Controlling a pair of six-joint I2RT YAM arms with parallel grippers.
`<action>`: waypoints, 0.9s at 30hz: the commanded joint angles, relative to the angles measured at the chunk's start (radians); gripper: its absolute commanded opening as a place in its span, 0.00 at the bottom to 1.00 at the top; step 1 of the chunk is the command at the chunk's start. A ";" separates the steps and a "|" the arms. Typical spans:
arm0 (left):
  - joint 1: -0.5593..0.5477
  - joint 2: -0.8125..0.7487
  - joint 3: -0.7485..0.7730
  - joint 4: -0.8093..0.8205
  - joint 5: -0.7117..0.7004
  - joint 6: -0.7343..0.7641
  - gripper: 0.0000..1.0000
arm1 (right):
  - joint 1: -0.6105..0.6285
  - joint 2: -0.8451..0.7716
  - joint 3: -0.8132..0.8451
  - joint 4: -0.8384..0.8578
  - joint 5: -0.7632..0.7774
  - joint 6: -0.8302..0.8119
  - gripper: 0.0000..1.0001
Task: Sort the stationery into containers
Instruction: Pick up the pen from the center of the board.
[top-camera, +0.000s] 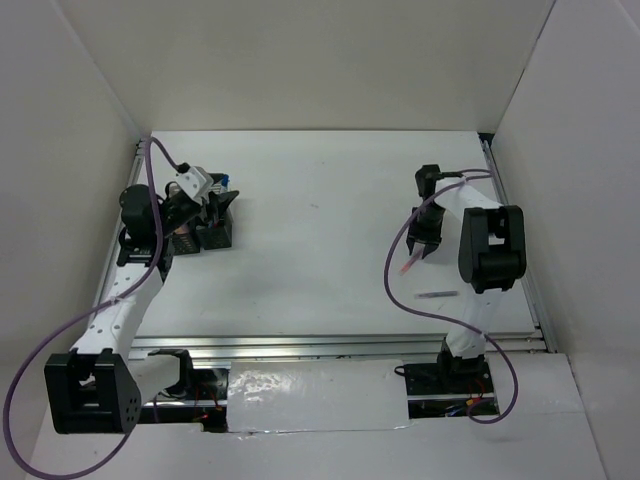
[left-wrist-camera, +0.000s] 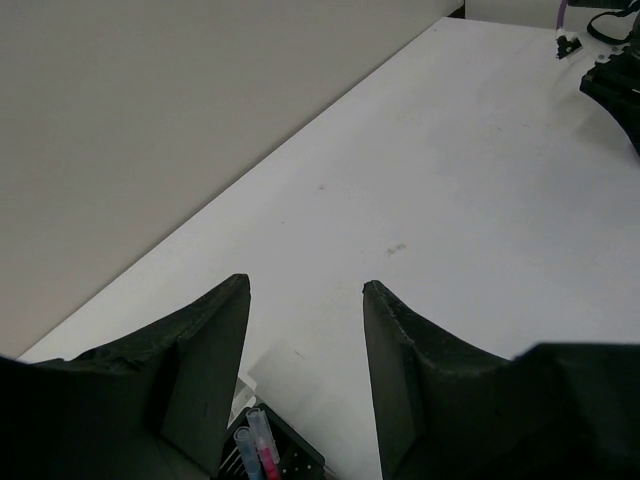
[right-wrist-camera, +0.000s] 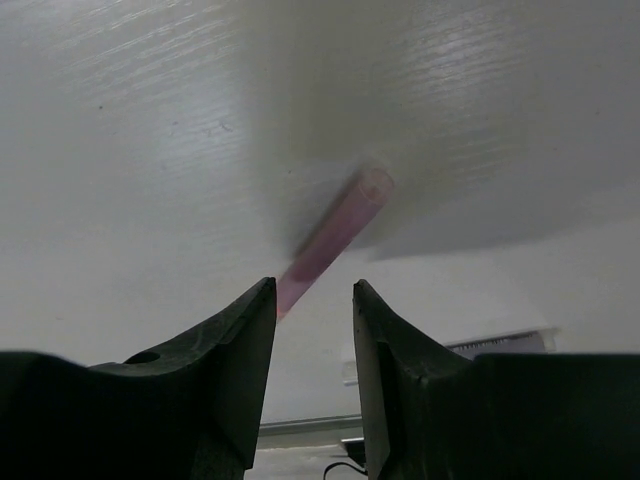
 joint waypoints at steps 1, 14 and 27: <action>-0.020 -0.033 -0.011 0.012 0.002 0.061 0.62 | -0.003 0.038 0.029 0.020 0.024 0.026 0.43; -0.031 -0.067 -0.047 0.014 -0.013 0.098 0.64 | -0.006 0.151 0.127 0.010 -0.066 0.043 0.30; -0.083 -0.119 0.017 -0.228 0.261 0.496 0.65 | 0.063 0.213 0.398 -0.039 -0.551 -0.068 0.00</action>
